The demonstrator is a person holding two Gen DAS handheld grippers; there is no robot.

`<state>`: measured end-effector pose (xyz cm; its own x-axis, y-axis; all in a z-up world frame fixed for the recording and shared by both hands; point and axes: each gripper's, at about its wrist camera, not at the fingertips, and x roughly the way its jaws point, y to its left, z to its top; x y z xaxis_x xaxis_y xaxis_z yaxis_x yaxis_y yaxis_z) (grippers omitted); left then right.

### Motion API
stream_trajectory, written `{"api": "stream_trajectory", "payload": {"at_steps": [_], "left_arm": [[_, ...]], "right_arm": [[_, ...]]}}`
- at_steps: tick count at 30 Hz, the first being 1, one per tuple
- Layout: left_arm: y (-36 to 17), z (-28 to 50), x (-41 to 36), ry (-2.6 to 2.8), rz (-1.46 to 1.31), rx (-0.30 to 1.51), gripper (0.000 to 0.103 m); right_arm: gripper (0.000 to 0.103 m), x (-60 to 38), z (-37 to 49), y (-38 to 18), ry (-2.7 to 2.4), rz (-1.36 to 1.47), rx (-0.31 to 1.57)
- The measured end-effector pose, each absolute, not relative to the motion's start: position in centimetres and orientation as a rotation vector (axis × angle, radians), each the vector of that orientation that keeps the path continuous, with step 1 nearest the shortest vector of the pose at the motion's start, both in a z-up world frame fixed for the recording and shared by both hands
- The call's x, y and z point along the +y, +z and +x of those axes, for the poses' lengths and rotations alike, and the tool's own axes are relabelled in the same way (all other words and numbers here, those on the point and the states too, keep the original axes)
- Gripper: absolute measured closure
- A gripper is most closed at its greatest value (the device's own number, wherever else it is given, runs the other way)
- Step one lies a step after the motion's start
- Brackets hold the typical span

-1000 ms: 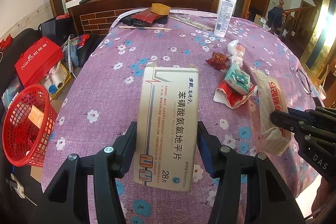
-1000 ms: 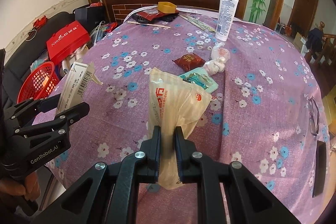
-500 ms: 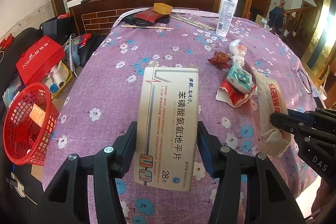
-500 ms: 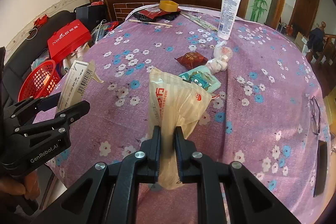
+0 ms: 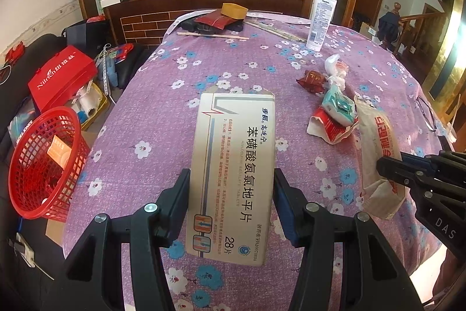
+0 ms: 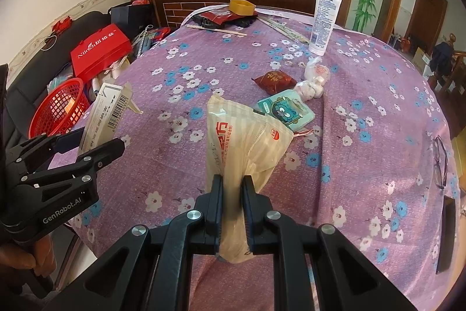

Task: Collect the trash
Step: 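Carry the medicine box with the left gripper while the right carries the plastic bag to the basket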

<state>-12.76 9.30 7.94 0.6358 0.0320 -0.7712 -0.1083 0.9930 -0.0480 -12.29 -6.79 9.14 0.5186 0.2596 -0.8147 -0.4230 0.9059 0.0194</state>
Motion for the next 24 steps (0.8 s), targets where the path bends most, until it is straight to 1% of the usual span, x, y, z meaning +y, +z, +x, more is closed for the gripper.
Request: {"api": "stream_trajectory", "payload": {"at_steps": [11, 24], "left_arm": [[8.1, -13.7, 10.4, 0.106, -0.092, 0.861, 0.05], [9.2, -14.5, 13.7, 0.143, -0.136, 0.82, 0.05]], "right_arm": [[0.089, -5.5, -12.9, 9.3, 0.449, -0.202, 0.932], [0.089, -3.0, -12.6, 10.2, 0.495, -0.221, 0.929]]}}
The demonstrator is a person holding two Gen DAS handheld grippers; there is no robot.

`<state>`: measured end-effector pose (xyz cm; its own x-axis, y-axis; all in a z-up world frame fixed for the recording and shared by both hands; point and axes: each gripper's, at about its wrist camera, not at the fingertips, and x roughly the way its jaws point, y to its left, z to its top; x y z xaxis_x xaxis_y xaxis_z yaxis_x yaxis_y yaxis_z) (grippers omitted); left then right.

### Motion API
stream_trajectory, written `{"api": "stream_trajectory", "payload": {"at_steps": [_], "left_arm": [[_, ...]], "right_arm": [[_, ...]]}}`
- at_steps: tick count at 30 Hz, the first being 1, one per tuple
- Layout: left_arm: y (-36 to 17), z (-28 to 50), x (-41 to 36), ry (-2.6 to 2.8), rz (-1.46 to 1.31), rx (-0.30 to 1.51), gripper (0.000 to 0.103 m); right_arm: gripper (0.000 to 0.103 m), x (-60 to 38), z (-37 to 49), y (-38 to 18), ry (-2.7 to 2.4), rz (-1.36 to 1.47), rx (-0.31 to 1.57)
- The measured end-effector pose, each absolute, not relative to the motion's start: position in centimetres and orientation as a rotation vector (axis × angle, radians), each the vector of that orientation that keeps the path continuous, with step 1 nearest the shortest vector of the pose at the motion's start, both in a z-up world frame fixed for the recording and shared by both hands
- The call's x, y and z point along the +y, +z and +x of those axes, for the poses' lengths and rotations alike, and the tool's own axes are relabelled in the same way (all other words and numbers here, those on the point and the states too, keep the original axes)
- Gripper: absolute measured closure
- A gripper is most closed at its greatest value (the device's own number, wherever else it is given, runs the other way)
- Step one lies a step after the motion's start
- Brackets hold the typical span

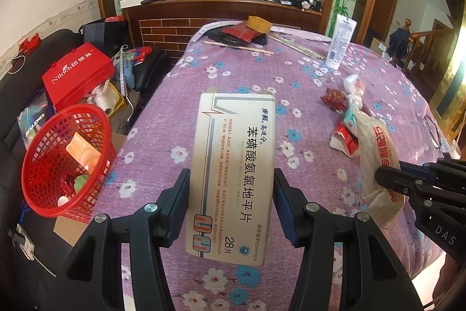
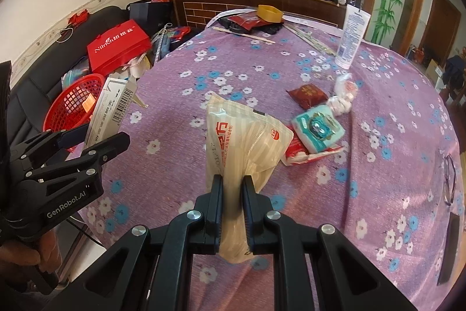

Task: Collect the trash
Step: 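Carry the medicine box with the left gripper while the right carries the plastic bag to the basket, then open the left gripper over the red basket while the right releases the plastic bag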

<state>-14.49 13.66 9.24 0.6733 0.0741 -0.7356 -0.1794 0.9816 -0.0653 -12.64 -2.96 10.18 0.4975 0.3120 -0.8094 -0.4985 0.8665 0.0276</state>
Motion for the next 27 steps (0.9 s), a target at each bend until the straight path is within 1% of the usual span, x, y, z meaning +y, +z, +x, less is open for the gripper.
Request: {"api": "stream_trajectory", "payload": {"at_steps": [8, 16, 22, 27], "left_arm": [[10.8, -15.2, 17.7, 0.204, -0.201, 0.777, 0.05], [12.5, -17.3, 25.2, 0.319, -0.298, 0.733, 0.05], [11.2, -18.7, 31.8, 0.423, -0.36, 0.767, 0.05], [9.8, -19.5, 36.4, 0.475, -0.395, 0.8, 0.05]], "right_arm": [[0.089, -0.3, -11.9, 11.0, 0.551, -0.221, 0.943], [0.089, 5.9, -10.9, 13.0, 0.695, -0.199, 0.95], [0.089, 12.3, -10.3, 14.0, 0.844, -0.169, 0.969], [0.089, 18.6, -9.6, 13.5, 0.931, -0.16, 0.987]]}}
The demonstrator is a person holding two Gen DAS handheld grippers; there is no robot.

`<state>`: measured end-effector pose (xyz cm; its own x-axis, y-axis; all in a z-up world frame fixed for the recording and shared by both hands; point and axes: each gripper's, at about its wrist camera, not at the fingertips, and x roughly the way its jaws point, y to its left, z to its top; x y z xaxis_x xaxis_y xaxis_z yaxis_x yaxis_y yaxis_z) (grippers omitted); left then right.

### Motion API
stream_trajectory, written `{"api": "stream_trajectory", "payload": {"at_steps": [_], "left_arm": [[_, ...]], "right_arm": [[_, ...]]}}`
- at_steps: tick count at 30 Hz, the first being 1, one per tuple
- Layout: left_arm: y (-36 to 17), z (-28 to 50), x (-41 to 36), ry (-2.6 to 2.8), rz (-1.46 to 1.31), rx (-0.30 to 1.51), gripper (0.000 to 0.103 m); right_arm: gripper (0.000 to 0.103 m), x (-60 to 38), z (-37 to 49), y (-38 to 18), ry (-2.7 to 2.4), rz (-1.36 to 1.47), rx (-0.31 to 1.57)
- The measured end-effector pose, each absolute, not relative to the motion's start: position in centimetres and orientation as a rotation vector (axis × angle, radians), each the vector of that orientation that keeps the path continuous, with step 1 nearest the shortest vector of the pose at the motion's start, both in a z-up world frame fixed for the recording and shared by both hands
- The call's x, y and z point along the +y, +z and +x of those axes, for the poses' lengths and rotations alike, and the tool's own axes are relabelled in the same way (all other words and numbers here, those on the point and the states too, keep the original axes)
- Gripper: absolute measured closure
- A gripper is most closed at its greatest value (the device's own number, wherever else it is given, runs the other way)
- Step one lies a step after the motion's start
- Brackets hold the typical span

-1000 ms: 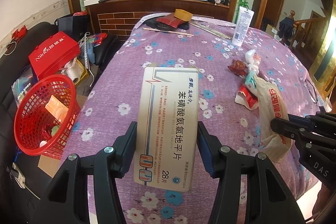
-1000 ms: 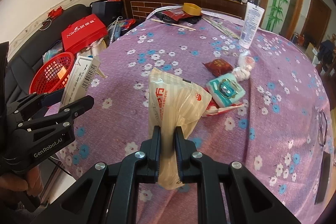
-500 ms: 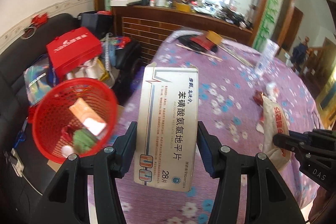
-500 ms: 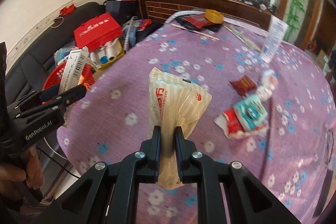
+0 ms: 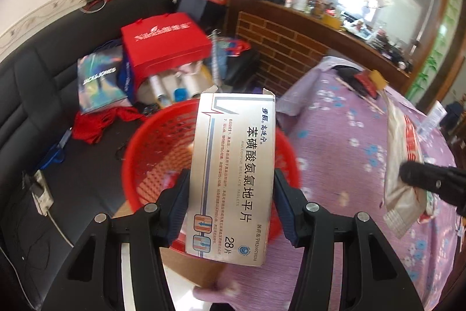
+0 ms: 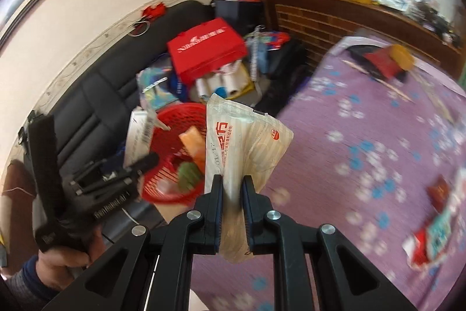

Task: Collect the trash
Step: 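Open the left gripper over the red basket while the right releases the plastic bag, then grasp the teal packet on the red wrapper with the left gripper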

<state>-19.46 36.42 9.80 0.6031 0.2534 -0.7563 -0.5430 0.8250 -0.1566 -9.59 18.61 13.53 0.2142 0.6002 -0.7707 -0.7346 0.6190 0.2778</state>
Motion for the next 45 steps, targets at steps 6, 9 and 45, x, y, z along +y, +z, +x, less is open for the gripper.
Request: {"api": "stream_trajectory", "payload": {"at_steps": [6, 9, 45], "left_arm": [[9.2, -19.4, 40.2, 0.484, -0.428, 0.807, 0.05], [9.0, -19.3, 41.2, 0.484, -0.441, 0.814, 0.048], [9.3, -8.8, 8.6, -0.156, -0.123, 0.966, 0.03]], "right_arm": [[0.088, 24.8, -8.4, 12.5, 0.997, -0.128, 1.039], [0.081, 27.2, -7.5, 11.7, 0.985, -0.135, 1.062], [0.059, -12.5, -9.3, 7.4, 0.361, 0.275, 1.148]]}}
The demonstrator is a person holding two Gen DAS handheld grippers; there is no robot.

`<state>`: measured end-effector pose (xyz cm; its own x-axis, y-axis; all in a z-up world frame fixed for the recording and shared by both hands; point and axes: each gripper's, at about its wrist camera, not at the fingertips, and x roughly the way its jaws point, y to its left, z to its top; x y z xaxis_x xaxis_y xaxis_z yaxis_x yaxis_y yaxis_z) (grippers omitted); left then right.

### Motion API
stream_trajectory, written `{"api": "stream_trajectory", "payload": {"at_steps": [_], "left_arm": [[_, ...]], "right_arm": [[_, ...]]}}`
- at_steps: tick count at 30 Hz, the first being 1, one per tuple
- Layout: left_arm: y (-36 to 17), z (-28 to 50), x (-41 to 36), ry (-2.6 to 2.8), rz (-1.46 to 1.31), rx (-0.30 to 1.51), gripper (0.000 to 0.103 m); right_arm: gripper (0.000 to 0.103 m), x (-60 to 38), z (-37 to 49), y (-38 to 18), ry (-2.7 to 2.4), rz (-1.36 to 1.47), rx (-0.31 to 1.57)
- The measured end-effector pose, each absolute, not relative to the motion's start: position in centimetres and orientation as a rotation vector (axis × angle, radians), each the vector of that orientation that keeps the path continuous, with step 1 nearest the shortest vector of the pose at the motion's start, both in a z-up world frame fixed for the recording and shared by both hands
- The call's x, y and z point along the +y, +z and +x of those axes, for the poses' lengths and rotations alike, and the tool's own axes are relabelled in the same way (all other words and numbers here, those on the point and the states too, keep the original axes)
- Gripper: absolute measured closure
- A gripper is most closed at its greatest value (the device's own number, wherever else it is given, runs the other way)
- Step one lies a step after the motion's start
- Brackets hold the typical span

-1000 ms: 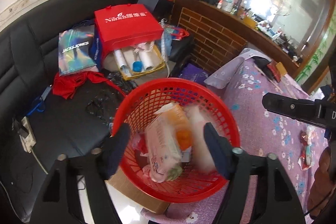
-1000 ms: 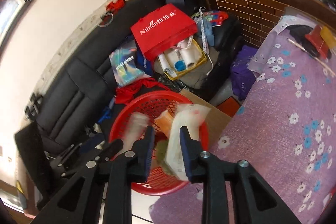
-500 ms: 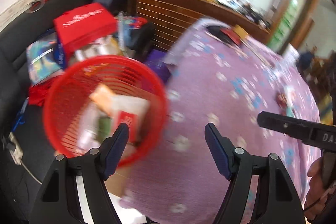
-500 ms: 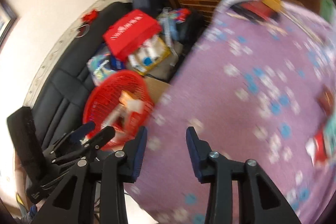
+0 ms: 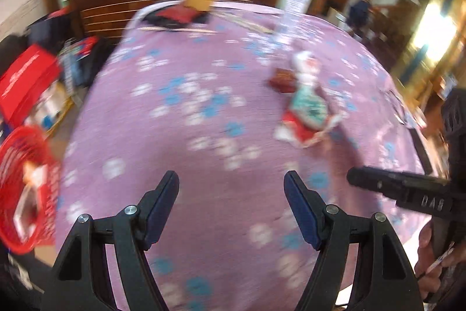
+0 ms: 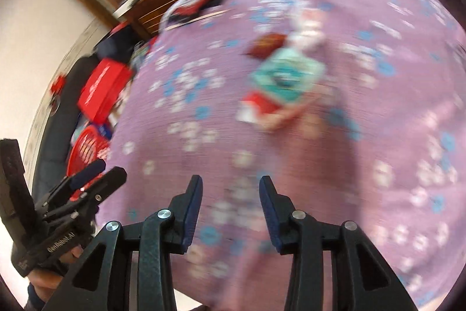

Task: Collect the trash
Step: 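Grasp the teal packet on the red wrapper with the left gripper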

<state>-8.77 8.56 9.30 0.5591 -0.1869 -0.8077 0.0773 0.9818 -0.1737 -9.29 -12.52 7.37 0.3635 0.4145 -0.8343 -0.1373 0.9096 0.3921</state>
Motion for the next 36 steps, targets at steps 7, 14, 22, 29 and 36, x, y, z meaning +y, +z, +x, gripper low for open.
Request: {"api": "stream_trajectory", "payload": {"at_steps": [7, 14, 22, 29, 36], "left_arm": [[7.7, -1.2, 2.1, -0.264, -0.088, 1.028, 0.03], [4.3, 5.1, -2.8, -0.289, 0.008, 1.123, 0.03], [2.9, 6.5, -5.4, -0.256, 0.073, 1.113, 0.069], [6.2, 1.9, -3.0, -0.287, 0.005, 1.017, 0.076], [6.2, -2.6, 2.1, -0.259, -0.101, 1.036, 0.076]], "right_arm": [[0.059, -19.6, -11.5, 8.0, 0.268, 0.317, 1.124], [0.059, -24.9, -13.3, 8.3, 0.198, 0.355, 1.104], [0.059, -27.8, -14.0, 7.9, 0.15, 0.388, 1.105], [0.059, -26.1, -10.6, 9.2, 0.205, 0.353, 1.077], [0.057, -22.1, -3.6, 10.5, 0.289, 0.342, 1.06]]}}
